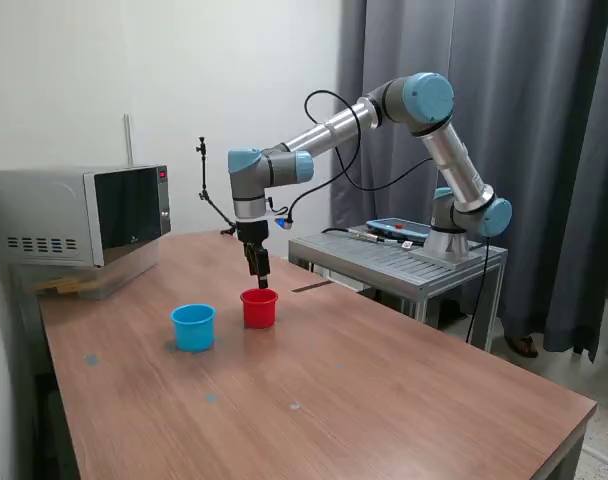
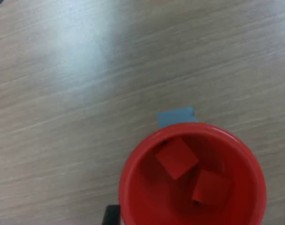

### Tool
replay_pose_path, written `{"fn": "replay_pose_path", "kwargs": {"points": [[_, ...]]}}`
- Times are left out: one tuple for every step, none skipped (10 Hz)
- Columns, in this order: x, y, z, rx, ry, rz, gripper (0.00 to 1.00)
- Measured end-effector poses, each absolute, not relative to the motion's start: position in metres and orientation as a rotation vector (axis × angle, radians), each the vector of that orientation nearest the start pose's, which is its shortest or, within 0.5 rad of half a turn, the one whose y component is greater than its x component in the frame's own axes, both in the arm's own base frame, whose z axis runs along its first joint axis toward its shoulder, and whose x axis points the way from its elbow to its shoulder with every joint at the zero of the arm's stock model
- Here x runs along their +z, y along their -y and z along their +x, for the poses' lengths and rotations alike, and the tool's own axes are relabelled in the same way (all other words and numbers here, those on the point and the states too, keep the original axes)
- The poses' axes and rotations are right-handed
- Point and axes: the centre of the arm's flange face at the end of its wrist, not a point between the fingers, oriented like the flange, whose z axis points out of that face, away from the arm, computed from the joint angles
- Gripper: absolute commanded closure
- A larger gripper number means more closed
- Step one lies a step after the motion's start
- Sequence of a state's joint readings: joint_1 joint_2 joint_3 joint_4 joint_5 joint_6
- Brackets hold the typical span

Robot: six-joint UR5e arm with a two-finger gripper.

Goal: Place red objects in the red bin, and blue objects in the blue bin.

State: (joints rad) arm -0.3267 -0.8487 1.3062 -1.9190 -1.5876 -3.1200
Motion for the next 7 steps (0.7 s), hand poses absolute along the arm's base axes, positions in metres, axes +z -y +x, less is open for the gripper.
{"fn": "replay_pose_path", "kwargs": {"points": [[0.198,-0.107,-0.725,-0.12,-2.506,-1.758,0.0],[0.199,-0.107,-0.725,-0.119,-2.506,-1.758,0.0],[0.204,-0.105,-0.725,-0.111,-2.507,-1.764,0.0],[0.214,-0.101,-0.724,-0.095,-2.51,-1.774,0.0],[0.229,-0.098,-0.721,-0.074,-2.515,-1.785,0.0],[0.247,-0.095,-0.717,-0.05,-2.521,-1.799,0.0],[0.268,-0.092,-0.711,-0.024,-2.528,-1.813,0.0]]}}
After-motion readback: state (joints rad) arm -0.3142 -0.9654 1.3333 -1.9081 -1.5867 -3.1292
